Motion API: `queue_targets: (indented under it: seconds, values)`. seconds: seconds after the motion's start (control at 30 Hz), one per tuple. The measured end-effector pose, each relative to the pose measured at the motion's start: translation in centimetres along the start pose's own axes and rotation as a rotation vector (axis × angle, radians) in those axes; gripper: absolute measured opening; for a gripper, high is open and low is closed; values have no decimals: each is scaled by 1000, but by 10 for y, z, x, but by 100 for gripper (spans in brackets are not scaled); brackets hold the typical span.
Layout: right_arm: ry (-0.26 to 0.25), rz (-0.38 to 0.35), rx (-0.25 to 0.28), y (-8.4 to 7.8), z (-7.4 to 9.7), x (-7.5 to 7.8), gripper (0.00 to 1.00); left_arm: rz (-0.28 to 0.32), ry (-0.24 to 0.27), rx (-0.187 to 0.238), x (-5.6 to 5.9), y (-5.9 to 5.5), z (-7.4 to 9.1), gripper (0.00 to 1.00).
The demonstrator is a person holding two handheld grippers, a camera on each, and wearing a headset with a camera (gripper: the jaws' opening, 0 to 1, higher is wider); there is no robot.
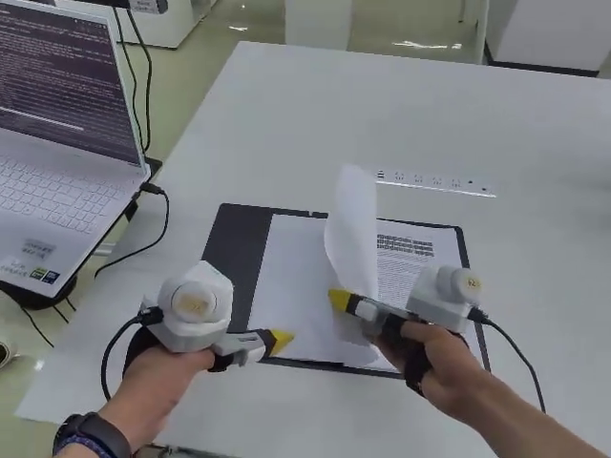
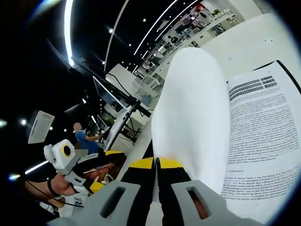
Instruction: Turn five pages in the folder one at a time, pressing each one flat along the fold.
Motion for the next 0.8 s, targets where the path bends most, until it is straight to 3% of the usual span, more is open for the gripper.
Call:
queue_targets:
  seconds: [0.33,0.8]
  values:
    - [16,12,-31,-8,-17,-14,0,23,8,3,-7,-10,7,68]
    - [20,0,-63,-16,-37,-19,0,38,16,14,-14,-13,11,68]
Point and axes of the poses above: the centre of the closed fingertips' face, and the gripper's own axes: z roughly backward along the fingers, x roughly to its right, y roughly out of its top, the point moved 6 cm from there along z, roughly backward along the fingers, and after that the axes turned 12 degrees about -y, right-handed, at the moved point
